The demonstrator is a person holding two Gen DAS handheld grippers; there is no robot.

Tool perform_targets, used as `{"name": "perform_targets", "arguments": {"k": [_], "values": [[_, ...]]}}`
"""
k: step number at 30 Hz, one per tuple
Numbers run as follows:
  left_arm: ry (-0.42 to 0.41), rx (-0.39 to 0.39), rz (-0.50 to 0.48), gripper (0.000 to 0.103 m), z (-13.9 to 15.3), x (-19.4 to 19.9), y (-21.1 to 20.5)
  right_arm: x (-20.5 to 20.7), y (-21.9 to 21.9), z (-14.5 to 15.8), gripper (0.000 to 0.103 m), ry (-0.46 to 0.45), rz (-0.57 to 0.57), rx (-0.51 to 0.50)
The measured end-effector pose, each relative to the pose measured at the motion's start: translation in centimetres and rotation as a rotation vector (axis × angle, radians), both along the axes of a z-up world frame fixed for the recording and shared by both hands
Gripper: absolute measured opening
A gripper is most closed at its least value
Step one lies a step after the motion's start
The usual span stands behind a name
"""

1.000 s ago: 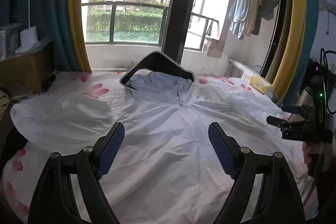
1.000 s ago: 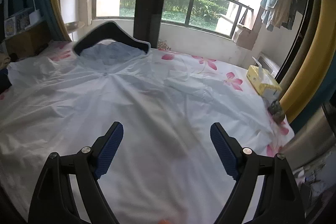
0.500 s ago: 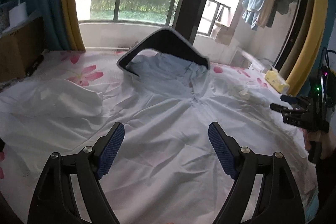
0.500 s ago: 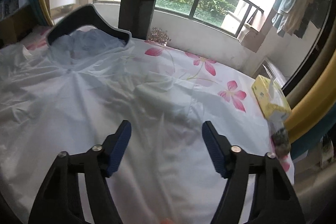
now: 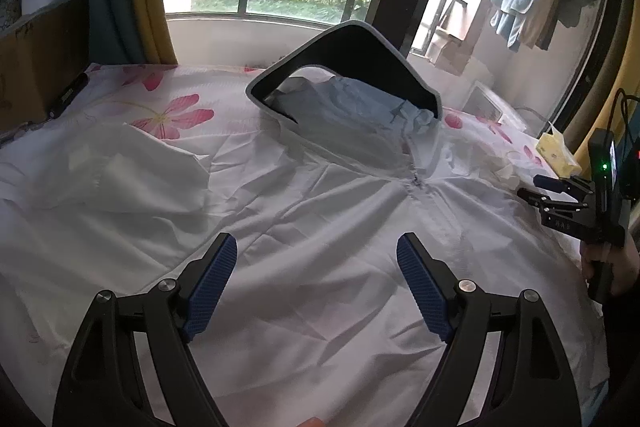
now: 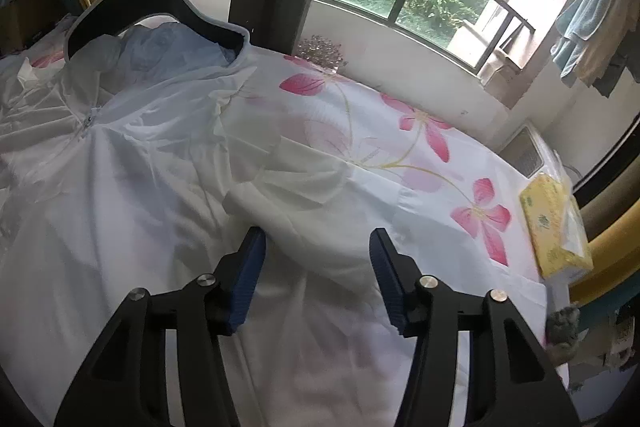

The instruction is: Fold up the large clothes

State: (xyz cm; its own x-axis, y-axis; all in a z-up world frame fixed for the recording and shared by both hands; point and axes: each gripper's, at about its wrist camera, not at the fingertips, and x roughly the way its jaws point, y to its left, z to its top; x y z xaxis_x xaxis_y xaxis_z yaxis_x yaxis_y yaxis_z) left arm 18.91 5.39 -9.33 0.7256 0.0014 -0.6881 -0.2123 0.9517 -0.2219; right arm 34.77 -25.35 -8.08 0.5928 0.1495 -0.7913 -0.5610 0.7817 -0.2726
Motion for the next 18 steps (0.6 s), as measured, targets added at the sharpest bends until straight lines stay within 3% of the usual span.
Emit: {"name": "perform_targets", "arguments": {"k": [2,4,6,18], "values": [[0.005,0.002,0.0,0.085,0.0,0.0,0.1,0.3,0.1,-0.2,0.039,0.012,0.006,0.014],[0.005,0.001,0.003,0.085,0.1,-0.1,0.2,0.8,0.1,-0.2,0.014,0.048,0.0,0.062],[-0.003,-0.007,0.004,0.085,0.2,-0.4,0.4,0.9,-0.3,0.1,0.003,0.046,-0.017,0.095],[-0.09,-0.025,0.009,0.085,2.3,-3.5,1.5,-2.8,-0.6,7.9,0.002,-0.14,-0.051,0.21]]}}
